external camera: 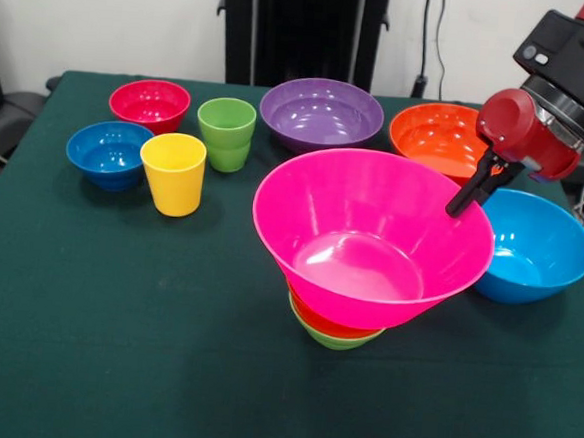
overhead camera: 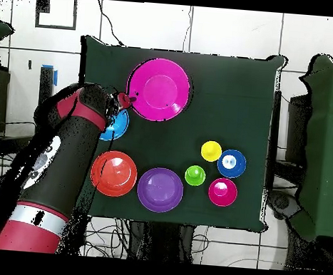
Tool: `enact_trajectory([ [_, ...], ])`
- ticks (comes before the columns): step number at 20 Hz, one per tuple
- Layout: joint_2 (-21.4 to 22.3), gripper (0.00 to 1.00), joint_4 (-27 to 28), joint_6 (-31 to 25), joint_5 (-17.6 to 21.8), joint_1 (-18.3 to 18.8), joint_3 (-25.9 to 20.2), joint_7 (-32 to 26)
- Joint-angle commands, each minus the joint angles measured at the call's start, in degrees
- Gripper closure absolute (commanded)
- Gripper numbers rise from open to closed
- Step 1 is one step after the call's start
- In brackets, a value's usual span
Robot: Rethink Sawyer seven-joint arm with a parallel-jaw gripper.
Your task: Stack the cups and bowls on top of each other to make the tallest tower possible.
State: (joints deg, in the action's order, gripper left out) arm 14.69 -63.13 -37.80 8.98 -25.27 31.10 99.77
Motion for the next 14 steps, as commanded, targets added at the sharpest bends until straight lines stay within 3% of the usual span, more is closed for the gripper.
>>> enact_trajectory([
  [1, -0.3, 1.0, 0.9, -3.0, 2.2, 1.3, -4.3, 1.7],
  [14, -1.9, 1.0, 4.3, -5.1, 1.5, 1.2, -4.8, 1.8],
])
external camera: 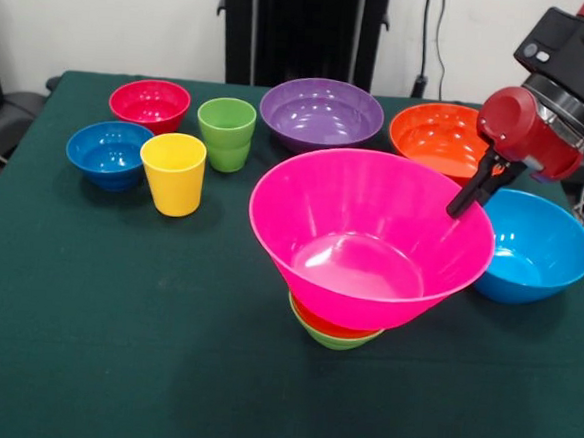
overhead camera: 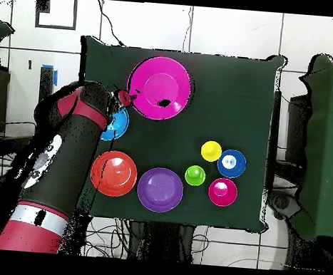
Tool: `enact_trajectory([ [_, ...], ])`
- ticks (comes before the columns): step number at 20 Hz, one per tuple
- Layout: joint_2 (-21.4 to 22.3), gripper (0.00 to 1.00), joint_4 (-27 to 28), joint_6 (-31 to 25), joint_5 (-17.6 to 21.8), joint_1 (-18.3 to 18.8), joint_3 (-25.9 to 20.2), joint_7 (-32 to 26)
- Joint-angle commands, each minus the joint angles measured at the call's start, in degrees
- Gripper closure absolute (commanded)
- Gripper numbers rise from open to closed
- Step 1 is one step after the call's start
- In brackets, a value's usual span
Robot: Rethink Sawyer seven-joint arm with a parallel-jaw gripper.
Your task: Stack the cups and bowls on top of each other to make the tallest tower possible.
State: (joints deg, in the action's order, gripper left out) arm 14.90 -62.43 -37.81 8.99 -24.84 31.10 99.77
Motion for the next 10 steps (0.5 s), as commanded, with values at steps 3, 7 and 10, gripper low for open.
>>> enact_trajectory([
  [3, -1.9, 1.0, 3.4, -5.1, 1.6, 0.7, -4.8, 1.7],
  [7, -1.6, 1.0, 3.3, -5.2, 1.7, 0.9, -4.6, 1.5],
  [10, -1.7, 1.0, 3.8, -5.9, 1.5, 0.7, -4.4, 1.7],
])
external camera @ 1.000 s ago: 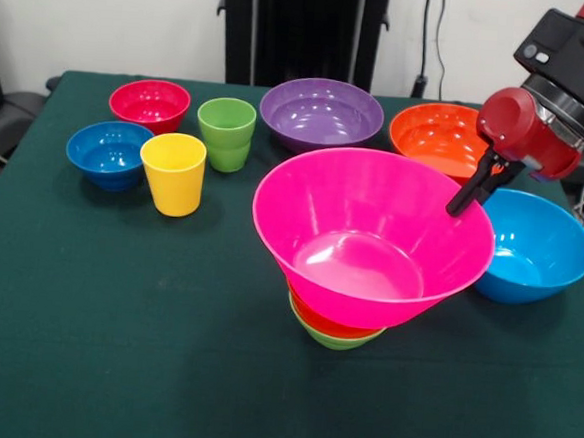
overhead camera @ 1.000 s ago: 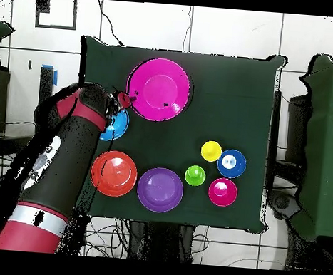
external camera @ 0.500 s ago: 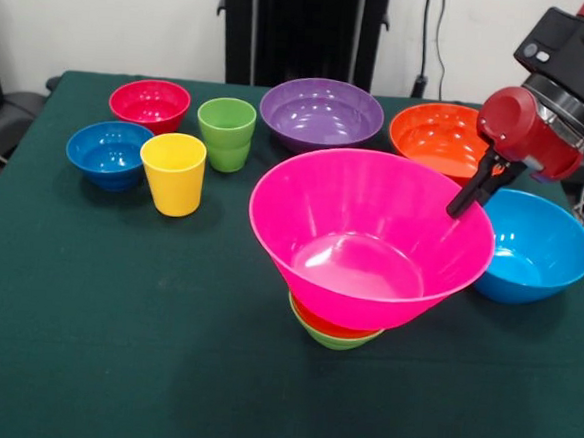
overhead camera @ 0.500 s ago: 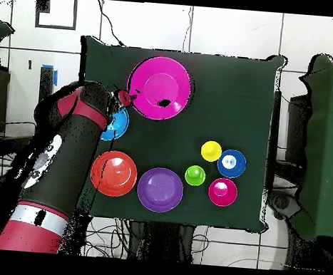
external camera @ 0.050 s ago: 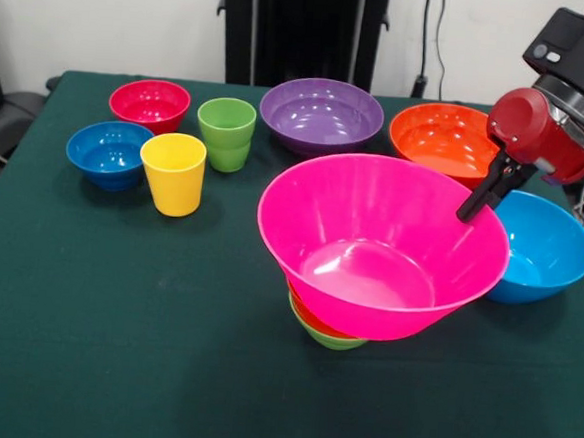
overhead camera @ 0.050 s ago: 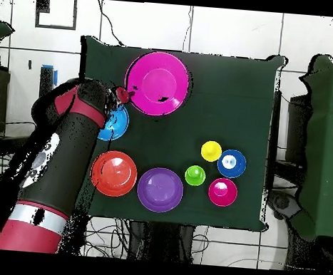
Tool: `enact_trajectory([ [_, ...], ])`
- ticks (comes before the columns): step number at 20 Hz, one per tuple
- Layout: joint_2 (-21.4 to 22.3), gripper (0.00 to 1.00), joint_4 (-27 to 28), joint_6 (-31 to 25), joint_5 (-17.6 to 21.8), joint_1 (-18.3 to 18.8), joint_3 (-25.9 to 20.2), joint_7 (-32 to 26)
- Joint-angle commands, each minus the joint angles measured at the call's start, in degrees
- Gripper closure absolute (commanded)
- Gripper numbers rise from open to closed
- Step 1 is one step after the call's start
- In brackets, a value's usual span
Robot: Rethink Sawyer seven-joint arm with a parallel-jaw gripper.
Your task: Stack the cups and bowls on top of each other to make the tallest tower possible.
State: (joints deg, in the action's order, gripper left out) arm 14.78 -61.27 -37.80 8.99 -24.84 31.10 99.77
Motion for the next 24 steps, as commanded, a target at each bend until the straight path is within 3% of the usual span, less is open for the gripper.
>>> enact_trajectory([
  [1, -1.5, 1.0, 2.6, -6.0, 1.6, 0.7, -4.4, 1.6],
  [24, 0.1, 1.0, -1.7, -2.5, 3.5, 1.1, -4.4, -0.1],
])
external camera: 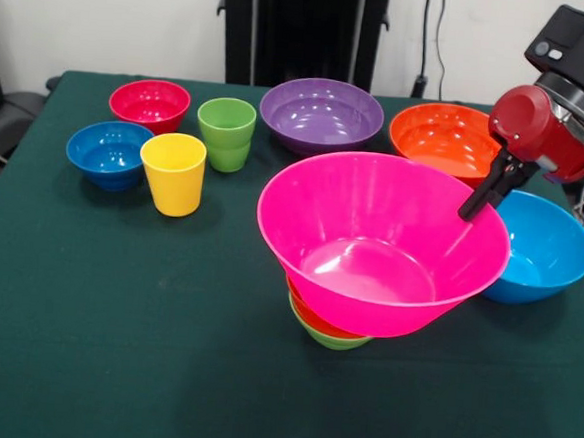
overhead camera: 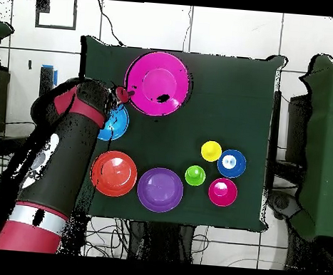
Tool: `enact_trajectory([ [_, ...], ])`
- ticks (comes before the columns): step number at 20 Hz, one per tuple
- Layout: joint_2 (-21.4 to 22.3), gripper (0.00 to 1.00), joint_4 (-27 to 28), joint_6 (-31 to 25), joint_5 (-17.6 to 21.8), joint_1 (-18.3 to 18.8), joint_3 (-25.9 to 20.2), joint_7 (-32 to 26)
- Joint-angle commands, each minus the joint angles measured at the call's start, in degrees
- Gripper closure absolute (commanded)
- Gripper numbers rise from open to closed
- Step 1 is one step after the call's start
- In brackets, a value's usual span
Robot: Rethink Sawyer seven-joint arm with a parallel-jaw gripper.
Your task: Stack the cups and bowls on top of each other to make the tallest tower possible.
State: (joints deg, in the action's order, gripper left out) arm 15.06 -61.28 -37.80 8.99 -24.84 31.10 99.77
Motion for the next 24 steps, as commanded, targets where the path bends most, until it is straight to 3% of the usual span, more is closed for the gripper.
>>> enact_trajectory([
  [1, -0.2, 1.0, -1.6, -2.5, 3.5, 1.1, -4.5, -0.2],
  [24, 0.3, 1.0, -4.5, 1.7, 5.1, 1.8, -5.3, -1.2],
])
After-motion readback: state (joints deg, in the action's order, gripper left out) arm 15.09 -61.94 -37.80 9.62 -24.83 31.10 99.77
